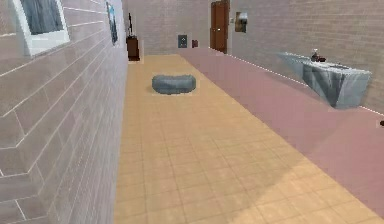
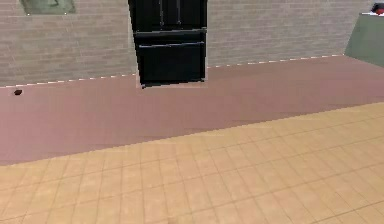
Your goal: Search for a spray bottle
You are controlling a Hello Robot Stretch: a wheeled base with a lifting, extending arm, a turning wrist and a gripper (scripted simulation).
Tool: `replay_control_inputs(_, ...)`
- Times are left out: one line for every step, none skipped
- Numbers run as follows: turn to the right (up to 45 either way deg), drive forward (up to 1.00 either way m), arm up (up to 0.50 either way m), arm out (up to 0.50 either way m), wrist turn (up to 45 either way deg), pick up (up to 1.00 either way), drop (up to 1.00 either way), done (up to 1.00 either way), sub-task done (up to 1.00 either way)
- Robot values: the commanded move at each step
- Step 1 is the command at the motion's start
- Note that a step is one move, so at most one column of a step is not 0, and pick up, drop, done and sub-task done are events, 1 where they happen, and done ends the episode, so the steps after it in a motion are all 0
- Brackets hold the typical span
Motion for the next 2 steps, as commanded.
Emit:
replay_control_inputs(27.0,0.0,0.0,0.0,0.0,0.0,0.0,0.0,0.0)
replay_control_inputs(0.0,0.45,0.0,0.0,0.0,0.0,0.0,0.0,0.0)
